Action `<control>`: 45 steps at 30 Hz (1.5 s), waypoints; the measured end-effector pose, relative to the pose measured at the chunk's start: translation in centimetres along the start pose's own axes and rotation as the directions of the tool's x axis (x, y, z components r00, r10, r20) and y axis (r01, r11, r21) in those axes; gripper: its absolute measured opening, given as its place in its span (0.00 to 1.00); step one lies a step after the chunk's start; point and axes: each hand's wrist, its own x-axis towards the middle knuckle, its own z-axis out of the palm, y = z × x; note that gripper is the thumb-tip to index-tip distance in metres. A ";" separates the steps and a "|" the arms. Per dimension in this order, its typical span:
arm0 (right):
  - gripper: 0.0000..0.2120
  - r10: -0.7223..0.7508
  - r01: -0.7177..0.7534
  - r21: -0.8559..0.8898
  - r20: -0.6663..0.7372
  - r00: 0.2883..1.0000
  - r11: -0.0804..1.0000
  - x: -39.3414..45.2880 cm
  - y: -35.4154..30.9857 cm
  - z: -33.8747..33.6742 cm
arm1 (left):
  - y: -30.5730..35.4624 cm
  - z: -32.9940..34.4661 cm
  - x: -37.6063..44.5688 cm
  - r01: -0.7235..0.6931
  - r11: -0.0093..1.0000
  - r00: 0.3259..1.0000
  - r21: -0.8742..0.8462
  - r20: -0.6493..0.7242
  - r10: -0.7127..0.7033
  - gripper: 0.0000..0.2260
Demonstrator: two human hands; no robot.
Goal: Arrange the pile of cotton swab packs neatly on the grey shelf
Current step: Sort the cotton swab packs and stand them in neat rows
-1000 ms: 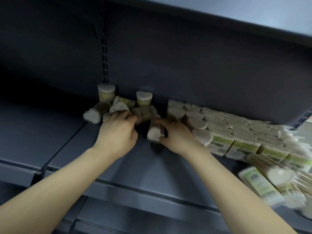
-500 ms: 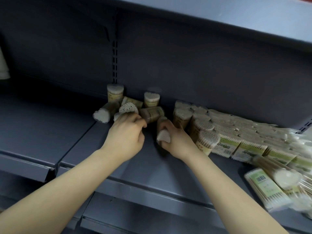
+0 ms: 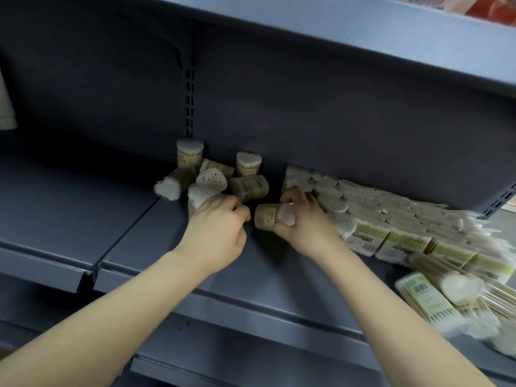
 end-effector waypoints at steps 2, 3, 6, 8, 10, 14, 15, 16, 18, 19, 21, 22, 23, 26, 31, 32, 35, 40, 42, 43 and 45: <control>0.21 0.002 -0.001 0.012 -0.014 1.000 1.000 -0.1 0.1 -0.8 | 0.5 0.1 -0.1 0.023 0.999 1.000 -0.025 0.012 -0.023 0.08; 0.21 0.002 -0.002 0.018 -0.019 1.000 1.000 -0.2 0.2 -1.2 | 0.8 0.1 -0.1 0.039 0.999 0.999 -0.037 0.014 -0.038 0.09; 0.20 0.021 -0.020 0.014 -0.046 0.999 1.000 -0.6 0.3 -2.6 | 1.7 0.4 -0.2 0.060 0.996 0.998 -0.060 0.036 -0.058 0.12; 0.18 0.022 -0.019 0.034 -0.080 0.997 0.999 -0.8 0.3 -3.4 | 2.2 0.4 -0.3 0.092 0.994 0.994 -0.064 0.062 -0.088 0.15; 0.16 0.035 -0.024 0.094 -0.116 0.993 0.995 -1.0 0.3 -4.4 | 2.6 0.4 -0.3 0.118 0.991 0.991 -0.068 0.077 -0.113 0.16; 0.10 0.072 -0.049 0.185 -0.120 0.990 0.981 -1.5 0.3 -6.3 | 3.1 0.4 -0.6 0.123 0.991 0.988 -0.059 0.099 -0.117 0.18; 0.09 0.081 -0.055 0.215 -0.110 0.991 0.975 -1.6 0.4 -6.8 | 3.3 0.4 -0.6 0.119 0.991 0.988 -0.061 0.108 -0.112 0.19; 0.08 0.086 -0.058 0.245 -0.104 0.991 0.968 -1.7 0.5 -7.2 | 3.5 0.4 -0.5 0.113 0.991 0.987 -0.065 0.117 -0.105 0.20; 0.08 0.081 -0.048 0.293 -0.102 0.991 0.955 -1.9 0.8 -7.7 | 3.9 0.3 -0.4 0.097 0.992 0.987 -0.078 0.137 -0.085 0.24; 0.09 0.072 -0.037 0.309 -0.103 0.992 0.950 -1.9 0.9 -7.8 | 4.2 0.3 -0.4 0.086 0.992 0.987 -0.087 0.146 -0.073 0.26; 0.09 0.057 -0.022 0.327 -0.096 0.994 0.945 -1.9 1.1 -8.0 | 4.8 0.2 -0.3 0.066 0.993 0.987 -0.100 0.150 -0.051 0.30; 0.09 0.049 -0.016 0.332 -0.091 0.995 0.943 -1.9 1.3 -8.1 | 5.1 0.2 -0.2 0.053 0.994 0.988 -0.097 0.147 -0.039 0.31; 0.09 0.042 -0.012 0.335 -0.084 0.996 0.942 -1.8 1.3 -8.0 | 5.5 0.2 -0.1 0.038 0.996 0.990 -0.087 0.140 -0.026 0.32; 0.09 0.019 0.005 0.330 -0.070 0.997 0.944 -1.8 1.7 -8.0 | 6.3 0.3 0.3 0.018 0.996 0.993 -0.087 0.117 -0.007 0.33; 0.10 -0.007 0.028 0.330 -0.066 0.998 0.944 -1.7 2.1 -8.0 | 7.2 0.6 0.7 0.058 0.990 0.993 -0.132 0.109 -0.044 0.27; 0.10 -0.010 0.030 0.333 -0.063 0.998 0.942 -1.7 2.1 -7.9 | 7.4 0.7 0.8 0.068 0.988 0.993 -0.139 0.110 -0.053 0.26; 0.08 -0.016 0.035 0.342 -0.059 0.998 0.939 -1.5 2.1 -7.9 | 7.7 0.8 0.8 0.104 0.982 0.991 -0.158 0.105 -0.088 0.26; 0.07 0.002 0.027 0.354 -0.082 0.997 0.935 -1.1 2.1 -7.7 | 8.2 0.9 1.0 0.145 0.976 0.986 -0.164 0.106 -0.129 0.26; 0.08 0.003 0.021 0.361 -0.066 0.998 0.932 -1.0 2.0 -7.7 | 8.2 0.8 1.1 0.156 0.974 0.984 -0.162 0.110 -0.139 0.26; 0.08 0.002 0.019 0.357 -0.057 0.998 0.934 -0.9 2.0 -7.7 | 8.2 0.8 1.1 0.160 0.974 0.984 -0.162 0.110 -0.143 0.26; 0.09 -0.005 0.022 0.347 -0.050 0.999 0.938 -0.8 2.0 -7.8 | 8.3 0.7 1.1 0.166 0.971 0.983 -0.171 0.110 -0.148 0.26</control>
